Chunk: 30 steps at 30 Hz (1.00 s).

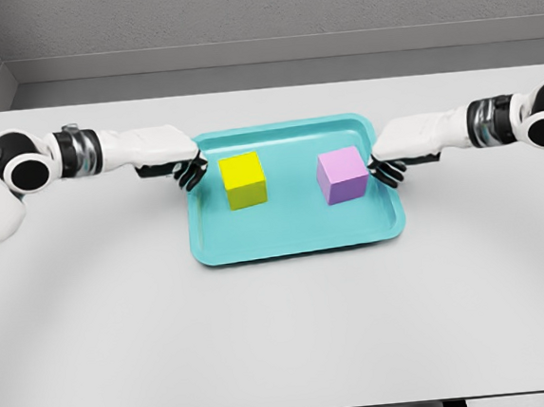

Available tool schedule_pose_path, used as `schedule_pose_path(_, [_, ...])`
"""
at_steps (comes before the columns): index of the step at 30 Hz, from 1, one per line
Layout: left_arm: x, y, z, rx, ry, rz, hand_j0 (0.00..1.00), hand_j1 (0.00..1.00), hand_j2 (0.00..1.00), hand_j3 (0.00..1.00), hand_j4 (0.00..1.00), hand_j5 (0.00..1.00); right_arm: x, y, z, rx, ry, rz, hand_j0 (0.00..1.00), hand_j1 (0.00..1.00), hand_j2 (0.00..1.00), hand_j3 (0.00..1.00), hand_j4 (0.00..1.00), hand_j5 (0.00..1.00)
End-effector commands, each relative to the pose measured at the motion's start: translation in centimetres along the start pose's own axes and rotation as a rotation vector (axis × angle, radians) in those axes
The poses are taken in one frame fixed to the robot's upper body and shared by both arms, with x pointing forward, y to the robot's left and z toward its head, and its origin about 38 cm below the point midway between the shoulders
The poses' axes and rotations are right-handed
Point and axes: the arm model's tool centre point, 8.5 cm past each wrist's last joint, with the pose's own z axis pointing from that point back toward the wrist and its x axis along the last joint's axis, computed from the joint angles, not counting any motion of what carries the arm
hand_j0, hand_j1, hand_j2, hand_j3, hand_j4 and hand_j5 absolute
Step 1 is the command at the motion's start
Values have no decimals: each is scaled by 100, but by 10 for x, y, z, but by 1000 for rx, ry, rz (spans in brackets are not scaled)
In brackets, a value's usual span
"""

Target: Push two cubes

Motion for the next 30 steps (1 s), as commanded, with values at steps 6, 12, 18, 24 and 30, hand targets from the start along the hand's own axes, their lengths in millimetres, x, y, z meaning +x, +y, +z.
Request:
schedule_pose_path(6, [7, 6, -12, 12, -22, 1, 13, 13, 13, 13, 13, 13, -28, 8, 2, 25, 77, -64, 13, 13, 13, 13, 13, 13])
schedule_pose_path(12, [12, 6, -21, 4, -30, -12, 13, 13, 13, 13, 13, 13, -23, 8, -13, 47, 66, -47, 13, 13, 13, 13, 13, 13])
schedule_pose_path(18, [16, 8, -26, 6, -39, -19, 13, 13, 13, 13, 13, 13, -27, 14, -17, 60, 77, -67, 13, 13, 13, 13, 13, 13])
schedule_pose_path(24, [10, 9, -18, 3, -21, -22, 13, 13, 13, 13, 13, 13, -19, 14, -29, 73, 51, -55, 13, 13, 13, 13, 13, 13])
schedule_pose_path(30, [0, 1, -24, -39, 24, -23, 13, 13, 13, 13, 13, 13, -12, 14, -38, 93, 29, -38, 13, 13, 13, 13, 13, 13])
